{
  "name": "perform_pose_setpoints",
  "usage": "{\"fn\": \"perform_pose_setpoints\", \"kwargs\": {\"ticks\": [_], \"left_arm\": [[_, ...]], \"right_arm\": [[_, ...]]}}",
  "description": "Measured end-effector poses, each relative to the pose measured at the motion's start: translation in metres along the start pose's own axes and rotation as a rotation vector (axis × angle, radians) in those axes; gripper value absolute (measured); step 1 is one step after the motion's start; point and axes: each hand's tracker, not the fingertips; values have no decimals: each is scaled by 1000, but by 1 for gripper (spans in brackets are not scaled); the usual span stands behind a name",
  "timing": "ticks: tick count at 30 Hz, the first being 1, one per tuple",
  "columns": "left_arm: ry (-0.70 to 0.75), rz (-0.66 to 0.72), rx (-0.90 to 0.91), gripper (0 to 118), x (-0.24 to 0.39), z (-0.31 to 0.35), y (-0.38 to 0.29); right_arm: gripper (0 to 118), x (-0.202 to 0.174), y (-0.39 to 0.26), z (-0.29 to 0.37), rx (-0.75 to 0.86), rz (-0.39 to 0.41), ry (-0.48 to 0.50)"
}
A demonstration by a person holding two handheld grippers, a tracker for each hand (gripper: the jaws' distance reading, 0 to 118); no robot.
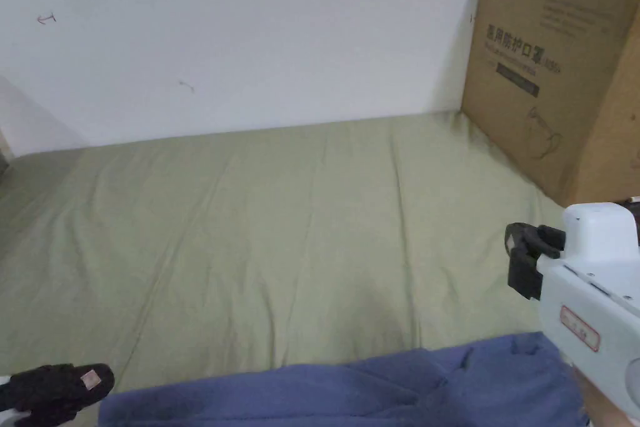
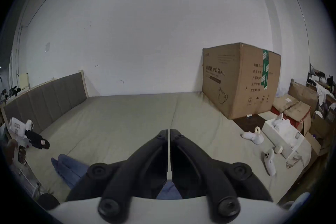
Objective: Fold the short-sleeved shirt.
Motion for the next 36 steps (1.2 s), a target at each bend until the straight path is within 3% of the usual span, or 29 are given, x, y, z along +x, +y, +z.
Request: {"fn": "perform_pose_setpoints", "kwargs": {"ticks": [1, 3, 4, 9, 13, 16, 17, 18, 20, 21, 22, 23, 24, 26, 29, 30, 34, 36], "left_arm": [[34, 4, -15, 36, -13, -2, 0], [61, 5, -35, 95, -33, -6, -1], [51, 21, -43, 106, -43, -8, -3], [20, 143, -59, 111, -87, -33, -6], [-248, 249, -75, 117, -102, -63, -8], [-340, 262, -173, 117, -97, -93, -9], [-351, 242, -202, 116, -94, -99, -8], [-348, 202, -235, 104, -91, -105, -7], [-242, 167, -216, 97, -95, -106, -2], [-108, 158, -199, 72, -100, -107, 0], [75, 128, -225, 21, -107, -114, -2], [64, 153, -247, 6, -115, -112, -7], [-102, 206, -182, 6, -102, -107, -5], [36, 18, -211, 6, -79, -103, -3], [157, -112, -203, 6, -45, -77, 3], [214, -154, -178, 6, -33, -63, 4], [720, -450, -28, 6, 22, -25, -3], [751, -464, 38, 6, 39, -15, -11]], "right_arm": [[2, 2, -3, -3, -15, -7, -2], [2, 3, -9, -8, -36, -12, -8], [2, 3, -12, -10, -49, -6, -16], [2, 3, -21, -21, -96, 46, -35], [2, 5, -23, -28, -123, 28, -44], [2, 5, -23, -32, -138, 26, -52], [2, 5, -24, -33, -141, 26, -51], [2, 5, -24, -34, -146, 30, -50], [2, 4, -26, -36, -159, 45, -47], [2, 2, -27, -37, -165, 51, -44], [2, 1, -28, -38, -170, 56, -40], [2, 0, -30, -39, -176, 59, -36], [2, -1, -31, -39, -182, 61, -32], [2, -2, -32, -40, -187, 52, -21], [2, -3, -31, -40, -186, 31, 5], [2, -4, -30, -40, -183, 31, 9], [2, -4, -29, -36, -172, 13, 34], [2, -4, -29, -33, -167, 13, 41]]}}
